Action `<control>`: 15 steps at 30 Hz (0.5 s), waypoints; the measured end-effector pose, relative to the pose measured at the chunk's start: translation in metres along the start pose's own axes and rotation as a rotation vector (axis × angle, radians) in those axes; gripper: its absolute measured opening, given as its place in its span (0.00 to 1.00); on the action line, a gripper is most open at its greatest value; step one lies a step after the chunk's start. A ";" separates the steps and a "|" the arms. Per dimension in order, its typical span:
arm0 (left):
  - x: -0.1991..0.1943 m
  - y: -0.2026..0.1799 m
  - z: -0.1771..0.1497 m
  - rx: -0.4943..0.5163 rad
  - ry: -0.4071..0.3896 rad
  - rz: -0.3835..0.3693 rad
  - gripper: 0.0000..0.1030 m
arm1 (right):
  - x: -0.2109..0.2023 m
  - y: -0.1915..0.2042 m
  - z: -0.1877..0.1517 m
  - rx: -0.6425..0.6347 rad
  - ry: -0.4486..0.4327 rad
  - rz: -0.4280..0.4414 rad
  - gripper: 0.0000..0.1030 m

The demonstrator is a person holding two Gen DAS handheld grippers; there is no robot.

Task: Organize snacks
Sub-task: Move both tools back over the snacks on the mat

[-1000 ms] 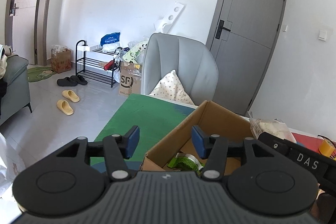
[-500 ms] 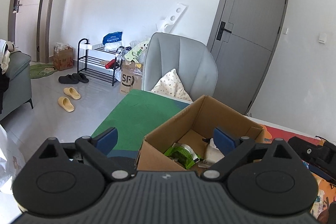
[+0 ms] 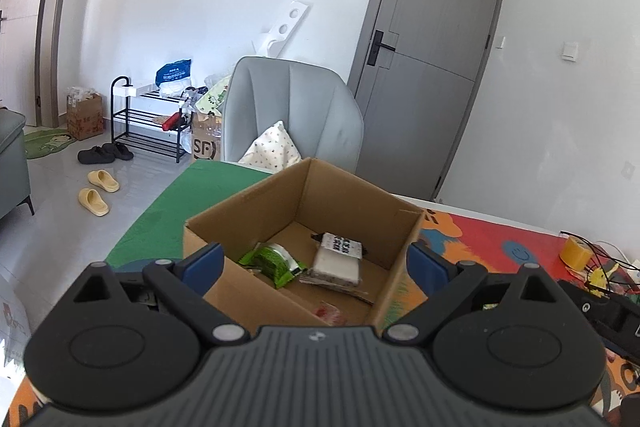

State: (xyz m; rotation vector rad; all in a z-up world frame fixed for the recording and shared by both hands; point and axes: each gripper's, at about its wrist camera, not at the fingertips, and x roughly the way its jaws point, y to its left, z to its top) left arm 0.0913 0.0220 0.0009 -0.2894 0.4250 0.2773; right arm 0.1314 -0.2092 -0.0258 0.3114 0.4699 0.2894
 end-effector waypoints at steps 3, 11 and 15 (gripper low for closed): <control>-0.004 -0.012 -0.004 0.005 0.003 -0.017 0.94 | -0.011 -0.013 0.001 0.006 -0.012 -0.021 1.00; -0.011 -0.042 -0.016 0.031 0.016 -0.066 0.95 | -0.034 -0.042 0.001 0.017 -0.032 -0.078 1.00; -0.013 -0.057 -0.020 0.050 0.018 -0.089 0.95 | -0.044 -0.055 0.002 0.019 -0.045 -0.099 1.00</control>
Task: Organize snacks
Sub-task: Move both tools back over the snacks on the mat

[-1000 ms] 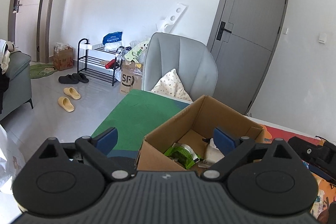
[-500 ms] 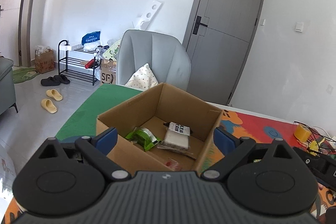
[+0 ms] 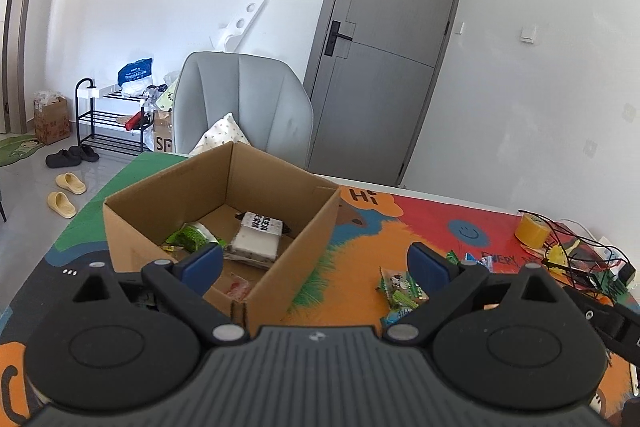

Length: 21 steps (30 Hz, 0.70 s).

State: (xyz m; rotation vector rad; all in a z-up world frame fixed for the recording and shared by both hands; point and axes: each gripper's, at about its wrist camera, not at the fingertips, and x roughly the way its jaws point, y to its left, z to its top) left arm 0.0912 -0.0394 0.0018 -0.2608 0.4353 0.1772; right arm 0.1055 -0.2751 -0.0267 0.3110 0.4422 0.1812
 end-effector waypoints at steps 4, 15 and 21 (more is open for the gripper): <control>-0.002 -0.014 -0.005 0.023 0.005 -0.040 0.95 | -0.007 -0.015 0.001 0.005 -0.010 -0.025 1.00; 0.014 -0.050 -0.020 0.093 0.050 -0.076 0.95 | -0.015 -0.065 0.000 0.076 -0.026 -0.084 1.00; 0.026 -0.061 -0.027 0.121 0.060 -0.086 0.95 | -0.009 -0.082 -0.004 0.106 -0.011 -0.103 1.00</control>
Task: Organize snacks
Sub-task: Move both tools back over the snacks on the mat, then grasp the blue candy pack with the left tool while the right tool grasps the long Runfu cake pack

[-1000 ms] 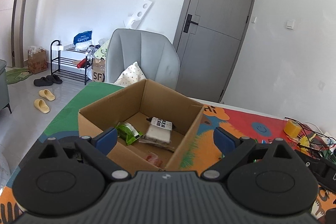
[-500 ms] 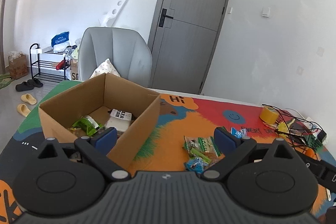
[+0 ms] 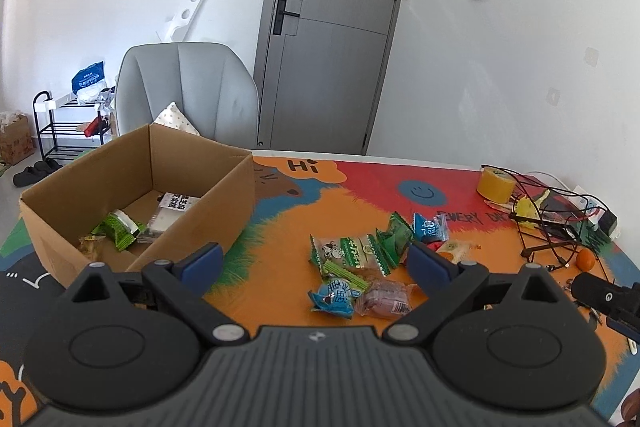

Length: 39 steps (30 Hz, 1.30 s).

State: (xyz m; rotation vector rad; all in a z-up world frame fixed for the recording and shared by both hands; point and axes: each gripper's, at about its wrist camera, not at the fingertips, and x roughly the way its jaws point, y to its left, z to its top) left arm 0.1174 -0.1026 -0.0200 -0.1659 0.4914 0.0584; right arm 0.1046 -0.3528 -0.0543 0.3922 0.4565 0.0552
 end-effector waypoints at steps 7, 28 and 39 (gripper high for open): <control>0.029 -0.011 -0.008 0.035 0.038 -0.010 0.93 | 0.019 -0.011 -0.008 0.025 0.036 -0.031 1.00; 0.104 -0.019 -0.024 0.067 0.180 0.057 0.62 | 0.099 0.009 -0.025 0.036 0.192 -0.013 0.88; 0.126 -0.028 -0.035 0.094 0.224 0.088 0.38 | 0.119 0.028 -0.035 -0.022 0.218 -0.018 0.86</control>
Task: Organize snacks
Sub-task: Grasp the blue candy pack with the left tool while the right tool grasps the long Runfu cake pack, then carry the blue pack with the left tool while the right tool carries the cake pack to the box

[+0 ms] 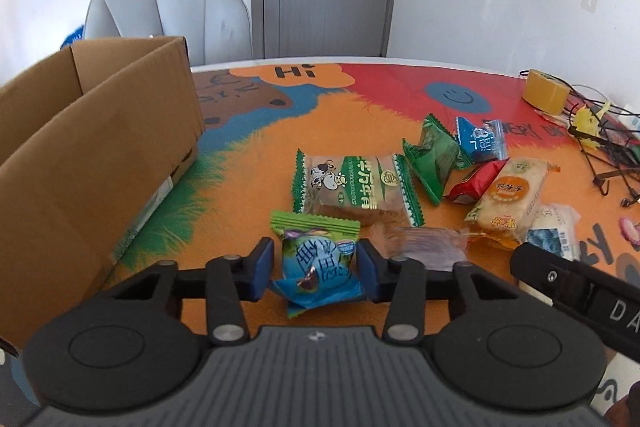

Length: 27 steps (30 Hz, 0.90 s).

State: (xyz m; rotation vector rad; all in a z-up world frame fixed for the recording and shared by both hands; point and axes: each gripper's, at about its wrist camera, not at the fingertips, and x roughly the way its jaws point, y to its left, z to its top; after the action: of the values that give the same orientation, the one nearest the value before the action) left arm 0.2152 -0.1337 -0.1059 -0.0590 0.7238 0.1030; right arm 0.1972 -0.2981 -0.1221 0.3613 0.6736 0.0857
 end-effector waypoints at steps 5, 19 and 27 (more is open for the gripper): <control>-0.008 0.000 -0.003 -0.002 -0.001 -0.023 0.32 | -0.004 0.001 -0.003 -0.016 -0.006 -0.028 0.65; -0.059 0.011 -0.007 -0.014 -0.082 -0.041 0.32 | -0.037 -0.008 -0.009 0.071 -0.006 0.058 0.23; -0.083 0.025 -0.004 -0.041 -0.125 -0.026 0.32 | -0.059 -0.002 -0.006 0.062 -0.065 0.090 0.23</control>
State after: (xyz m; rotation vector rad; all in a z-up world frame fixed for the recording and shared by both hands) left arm 0.1480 -0.1154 -0.0546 -0.1001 0.5963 0.0960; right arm 0.1470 -0.3094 -0.0923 0.4523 0.5964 0.1381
